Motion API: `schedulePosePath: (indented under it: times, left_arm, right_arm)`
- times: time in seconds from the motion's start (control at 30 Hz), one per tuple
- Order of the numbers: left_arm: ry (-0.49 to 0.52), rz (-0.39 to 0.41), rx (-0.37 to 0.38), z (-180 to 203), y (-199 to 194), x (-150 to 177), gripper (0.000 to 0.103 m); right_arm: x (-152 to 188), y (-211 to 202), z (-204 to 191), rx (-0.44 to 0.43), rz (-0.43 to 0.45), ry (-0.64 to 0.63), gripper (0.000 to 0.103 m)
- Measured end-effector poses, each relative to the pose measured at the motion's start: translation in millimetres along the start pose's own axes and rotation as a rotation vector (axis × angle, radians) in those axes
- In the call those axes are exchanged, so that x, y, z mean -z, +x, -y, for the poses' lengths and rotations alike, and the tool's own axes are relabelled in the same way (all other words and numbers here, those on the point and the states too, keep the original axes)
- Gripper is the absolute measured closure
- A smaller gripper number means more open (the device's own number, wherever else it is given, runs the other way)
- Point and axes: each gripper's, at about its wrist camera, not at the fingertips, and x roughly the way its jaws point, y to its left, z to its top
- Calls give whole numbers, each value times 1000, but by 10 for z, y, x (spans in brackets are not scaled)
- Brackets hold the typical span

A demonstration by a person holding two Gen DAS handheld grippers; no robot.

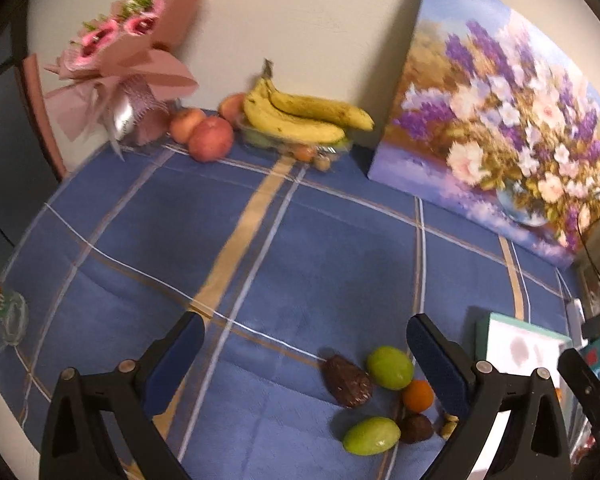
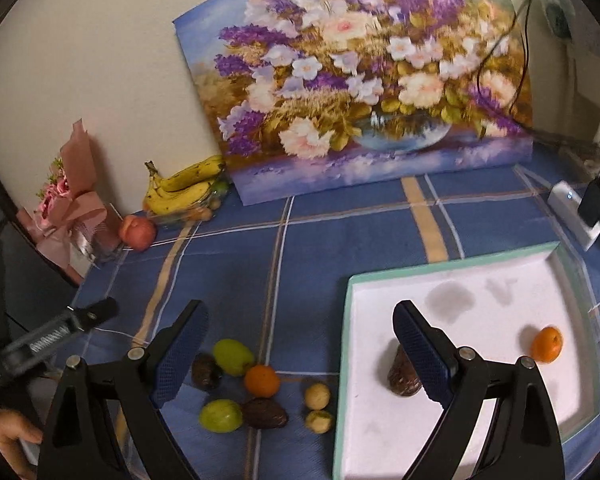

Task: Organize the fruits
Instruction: 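Grasp a second brown date with the left gripper while the right gripper grasps a small tan fruit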

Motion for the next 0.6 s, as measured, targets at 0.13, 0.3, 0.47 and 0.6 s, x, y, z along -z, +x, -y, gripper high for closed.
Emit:
schedulePosePath:
  times: [0.13, 0.3, 0.47, 0.6]
  left_arm:
    - [-8, -65, 20, 52, 146, 46, 3]
    - [-28, -123, 50, 55, 258, 101, 9]
    - [-36, -181, 91, 90, 404, 164, 9]
    - [-38, -237, 107, 141, 566, 232, 9]
  right_arm:
    - [29, 70, 38, -20, -51, 23, 29]
    - [85, 163, -27, -14, -100, -17, 47]
    - [193, 342, -42, -14, -186, -28, 55]
    - [315, 549, -20, -12, -274, -17, 60]
